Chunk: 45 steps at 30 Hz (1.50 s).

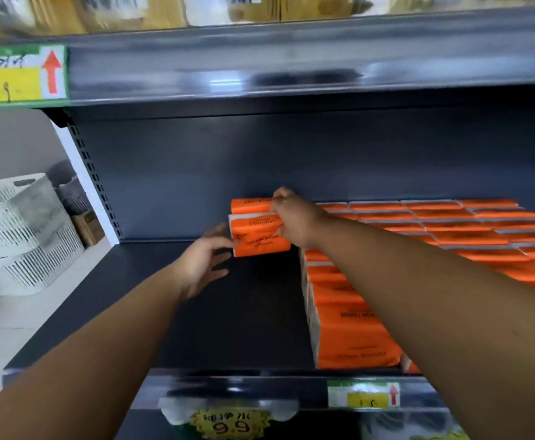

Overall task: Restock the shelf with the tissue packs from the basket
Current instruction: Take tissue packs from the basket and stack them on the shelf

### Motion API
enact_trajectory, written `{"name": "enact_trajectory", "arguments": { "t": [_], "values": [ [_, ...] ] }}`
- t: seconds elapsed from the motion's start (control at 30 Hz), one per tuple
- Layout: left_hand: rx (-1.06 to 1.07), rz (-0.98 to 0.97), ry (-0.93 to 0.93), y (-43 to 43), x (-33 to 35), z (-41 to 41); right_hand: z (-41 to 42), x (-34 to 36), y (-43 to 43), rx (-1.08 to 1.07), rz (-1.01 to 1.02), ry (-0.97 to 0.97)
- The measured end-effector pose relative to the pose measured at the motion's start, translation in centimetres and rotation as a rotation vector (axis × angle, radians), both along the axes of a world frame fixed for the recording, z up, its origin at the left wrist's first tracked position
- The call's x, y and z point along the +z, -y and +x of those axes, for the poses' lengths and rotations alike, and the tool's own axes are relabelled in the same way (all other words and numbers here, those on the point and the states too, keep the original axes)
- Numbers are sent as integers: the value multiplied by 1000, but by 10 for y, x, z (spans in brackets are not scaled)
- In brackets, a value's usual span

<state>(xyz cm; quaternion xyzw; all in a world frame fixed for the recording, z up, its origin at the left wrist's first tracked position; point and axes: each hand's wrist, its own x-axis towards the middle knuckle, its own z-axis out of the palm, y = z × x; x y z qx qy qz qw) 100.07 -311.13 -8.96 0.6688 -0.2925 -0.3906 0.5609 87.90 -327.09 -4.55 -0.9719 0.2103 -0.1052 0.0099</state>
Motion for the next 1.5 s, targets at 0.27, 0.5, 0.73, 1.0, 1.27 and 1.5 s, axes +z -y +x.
{"name": "enact_trajectory", "arguments": {
  "t": [0.27,0.5,0.73,1.0,1.27,1.5],
  "values": [
    [-101,96,261,48,4,14,23,-9,35,-82,22,-28],
    [-89,61,187,78,-13,19,25,-24,47,-117,-58,-104],
    [-4,23,104,90,-29,25,25,-20,38,-217,-103,-40],
    [137,159,495,97,-43,8,17,-11,37,-288,2,-96],
    [172,154,589,83,-14,2,-25,7,41,-231,60,5],
    [69,267,973,67,40,-37,-83,28,22,-221,-14,-13]
  ]
}}
